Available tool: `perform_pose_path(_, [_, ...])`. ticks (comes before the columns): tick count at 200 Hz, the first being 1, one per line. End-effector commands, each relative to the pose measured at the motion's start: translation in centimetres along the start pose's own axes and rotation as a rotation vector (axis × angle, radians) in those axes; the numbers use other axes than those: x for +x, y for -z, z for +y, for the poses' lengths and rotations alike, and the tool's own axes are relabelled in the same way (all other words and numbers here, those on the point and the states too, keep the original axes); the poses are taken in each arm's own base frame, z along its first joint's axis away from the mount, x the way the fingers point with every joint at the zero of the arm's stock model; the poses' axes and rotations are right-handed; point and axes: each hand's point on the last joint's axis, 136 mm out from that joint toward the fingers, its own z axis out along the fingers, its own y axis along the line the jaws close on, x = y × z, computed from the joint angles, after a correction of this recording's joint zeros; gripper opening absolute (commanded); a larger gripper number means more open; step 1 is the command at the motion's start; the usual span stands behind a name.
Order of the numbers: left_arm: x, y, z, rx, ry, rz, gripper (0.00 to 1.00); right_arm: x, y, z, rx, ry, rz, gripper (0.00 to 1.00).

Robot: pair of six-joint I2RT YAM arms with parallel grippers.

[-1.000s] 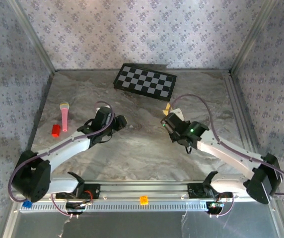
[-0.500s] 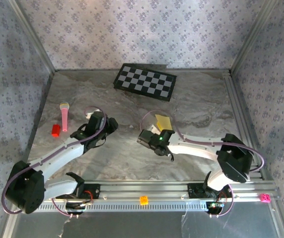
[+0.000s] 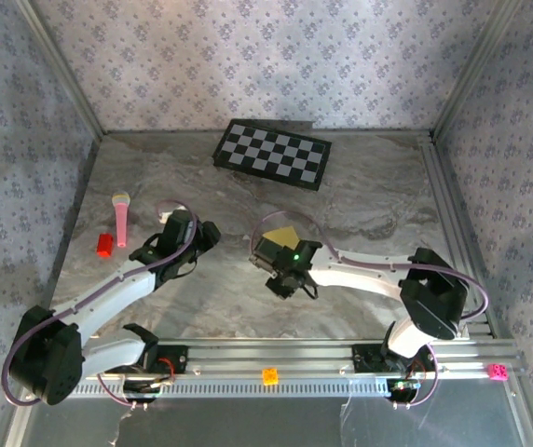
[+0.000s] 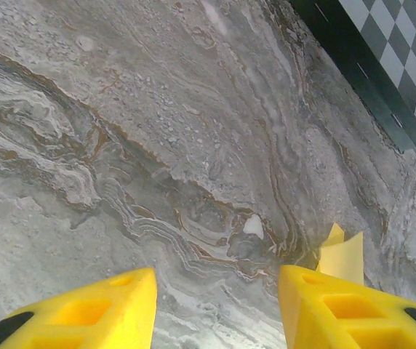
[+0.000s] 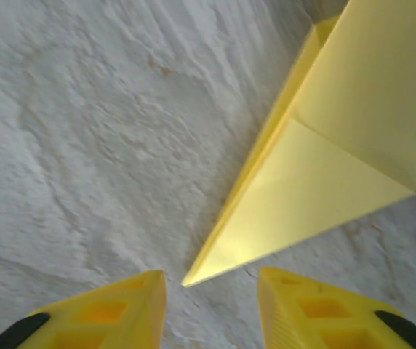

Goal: Fold a paper plane with a square sheet of paper (pick it up from the middle)
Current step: Turn over the paper at the center of the table, then rotate the paper at the center of the table.

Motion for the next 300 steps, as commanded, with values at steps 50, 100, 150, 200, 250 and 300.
perform_pose_path(50, [1.1,-1.1,-2.4,0.083,-0.057,0.099,0.45,-1.9,-0.6,-3.9,-0.400,-0.491,-0.135,0.16])
perform_pose_path(100, [2.3,-2.5,-4.2,0.142,-0.067,0.181,0.37,-0.8,-3.4,-4.8,-0.447,-0.673,-0.078,0.08])
perform_pose_path(150, [3.6,-3.6,-6.4,0.216,-0.088,0.243,0.34,0.8,-6.3,-4.9,-0.410,-0.836,0.017,0.08])
perform_pose_path(200, [6.9,-5.1,-10.3,0.293,-0.149,0.368,0.28,1.9,-7.5,-4.7,-0.363,-1.008,0.061,0.08])
perform_pose_path(250, [9.9,-8.0,-11.3,0.260,-0.096,0.484,0.21,1.3,-7.8,-4.3,-0.359,-1.144,0.024,0.08])
perform_pose_path(300, [11.2,-10.5,-11.5,0.217,-0.087,0.518,0.16,0.6,-7.9,-3.6,-0.402,-1.158,0.003,0.08])
